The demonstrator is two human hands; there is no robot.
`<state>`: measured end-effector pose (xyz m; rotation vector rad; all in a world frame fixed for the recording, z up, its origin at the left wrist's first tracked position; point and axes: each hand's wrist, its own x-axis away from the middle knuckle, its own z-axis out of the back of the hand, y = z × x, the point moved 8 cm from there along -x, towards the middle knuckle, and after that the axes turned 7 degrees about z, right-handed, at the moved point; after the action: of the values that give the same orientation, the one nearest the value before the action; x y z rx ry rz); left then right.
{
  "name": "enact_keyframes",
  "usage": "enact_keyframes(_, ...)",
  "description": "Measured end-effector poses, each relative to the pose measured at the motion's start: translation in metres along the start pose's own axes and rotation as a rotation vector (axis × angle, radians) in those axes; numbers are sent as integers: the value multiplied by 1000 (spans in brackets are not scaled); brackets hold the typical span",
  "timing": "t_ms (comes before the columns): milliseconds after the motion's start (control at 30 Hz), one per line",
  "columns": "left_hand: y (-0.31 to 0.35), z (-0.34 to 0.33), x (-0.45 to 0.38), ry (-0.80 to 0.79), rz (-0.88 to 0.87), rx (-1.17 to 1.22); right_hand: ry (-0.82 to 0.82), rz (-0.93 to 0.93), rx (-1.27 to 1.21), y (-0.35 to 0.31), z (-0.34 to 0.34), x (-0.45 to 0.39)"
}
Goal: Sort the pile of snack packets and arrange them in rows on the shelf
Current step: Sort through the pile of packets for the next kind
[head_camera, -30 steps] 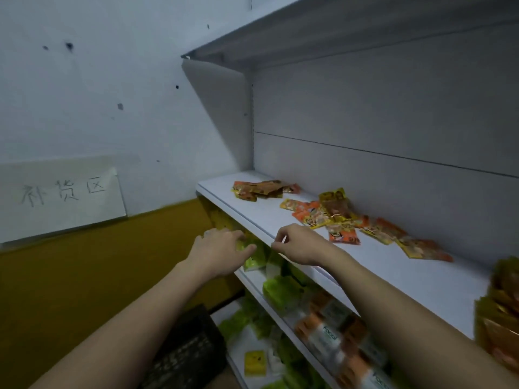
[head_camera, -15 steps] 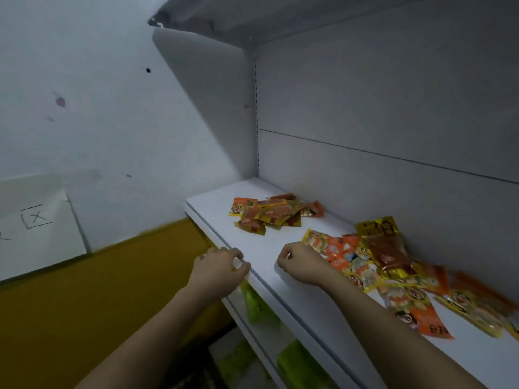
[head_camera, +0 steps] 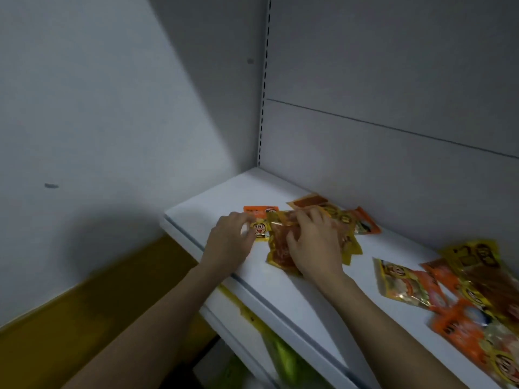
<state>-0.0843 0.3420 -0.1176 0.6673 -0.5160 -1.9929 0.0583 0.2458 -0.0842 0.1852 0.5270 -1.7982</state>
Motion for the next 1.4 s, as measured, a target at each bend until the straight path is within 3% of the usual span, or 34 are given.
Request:
enact_keyframes(133, -13, -19, -52, -22, -108, 13, 44, -43, 29, -1, -24, -34)
enact_keyframes(233, -29, -25, -79, -18, -62, 45, 86, -60, 13, 1, -36, -58)
enact_keyframes(400, -38, -32, -86, -40, -50, 107, -105, -27, 126, 3, -66, -54)
enact_keyframes(667, -43, -18, -85, -35, 24, 492, -182, -30, 93, 20, -52, -40)
enact_keyframes(800, -44, -17, -84, -24, 36, 571, -258, -29, 160, 24, -46, -30)
enact_keyframes(900, -39, -23, -81, -21, -22, 428, -207, -100, 70, 34, -30, -20)
enact_keyframes(1000, -22, -13, -81, 142, -68, 260, 74, -289, 42, 70, 8, -13)
enact_keyframes(1033, -13, -11, -85, 165, -51, 259, 89, -364, 48, 83, 14, -11)
enact_keyframes(1133, 25, -37, -109, 7, -51, 229, -113, -513, 82, 106, 9, -1)
enact_keyframes(1200, 51, -69, -124, -161, -77, 149, -138, -529, 64, 109, 10, 6)
enact_keyframes(1267, 63, -95, -136, -278, -48, 53, -152, -517, 37, 111, 16, 12)
enact_keyframes(1400, 63, -125, -152, -391, 7, -211, -338, -384, -1, 116, 11, 24)
